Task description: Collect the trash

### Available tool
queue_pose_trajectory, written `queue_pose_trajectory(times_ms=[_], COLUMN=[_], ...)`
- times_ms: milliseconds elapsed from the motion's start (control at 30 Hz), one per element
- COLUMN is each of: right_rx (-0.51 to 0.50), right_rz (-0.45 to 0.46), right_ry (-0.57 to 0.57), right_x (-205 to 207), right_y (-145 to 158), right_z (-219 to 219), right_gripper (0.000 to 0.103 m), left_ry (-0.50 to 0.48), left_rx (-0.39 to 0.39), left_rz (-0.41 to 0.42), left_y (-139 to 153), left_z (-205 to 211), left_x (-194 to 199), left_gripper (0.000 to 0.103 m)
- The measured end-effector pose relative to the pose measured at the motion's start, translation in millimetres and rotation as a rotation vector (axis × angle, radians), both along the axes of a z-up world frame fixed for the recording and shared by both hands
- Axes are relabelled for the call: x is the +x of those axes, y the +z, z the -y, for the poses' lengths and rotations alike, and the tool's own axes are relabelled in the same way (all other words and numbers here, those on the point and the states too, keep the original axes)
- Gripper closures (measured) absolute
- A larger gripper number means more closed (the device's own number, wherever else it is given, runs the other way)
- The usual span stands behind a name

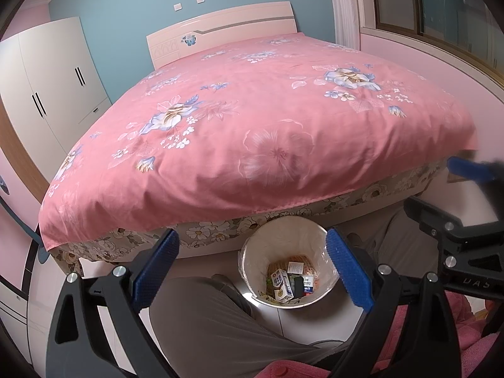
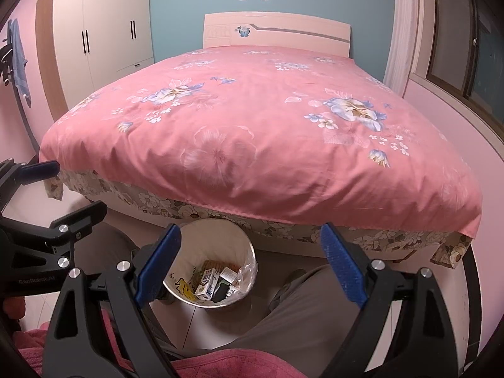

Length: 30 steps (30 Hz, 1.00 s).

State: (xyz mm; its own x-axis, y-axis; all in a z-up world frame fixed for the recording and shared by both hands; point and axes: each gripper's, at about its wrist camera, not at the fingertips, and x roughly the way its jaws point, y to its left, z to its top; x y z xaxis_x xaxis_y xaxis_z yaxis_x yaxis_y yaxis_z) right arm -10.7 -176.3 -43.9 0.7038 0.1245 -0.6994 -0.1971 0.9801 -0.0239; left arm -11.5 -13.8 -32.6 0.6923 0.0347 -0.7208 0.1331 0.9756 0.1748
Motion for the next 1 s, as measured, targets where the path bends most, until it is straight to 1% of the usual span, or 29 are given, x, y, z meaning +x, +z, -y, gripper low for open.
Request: queue_pose_trajectory(times_ms=[1000], right_rx=[0.003], right_rz=[-0.015], right_ry=[0.004], right_x=[-1.0], right_y=[-5.6], right_z=[-0.6], right_gripper=[0.015], left_ry=[0.007], left_rx=[-0.012], left_rz=[-0.014], left_y=[-2.4], left_z=[-0.4], left_x=[0.3], left_gripper=[0.007])
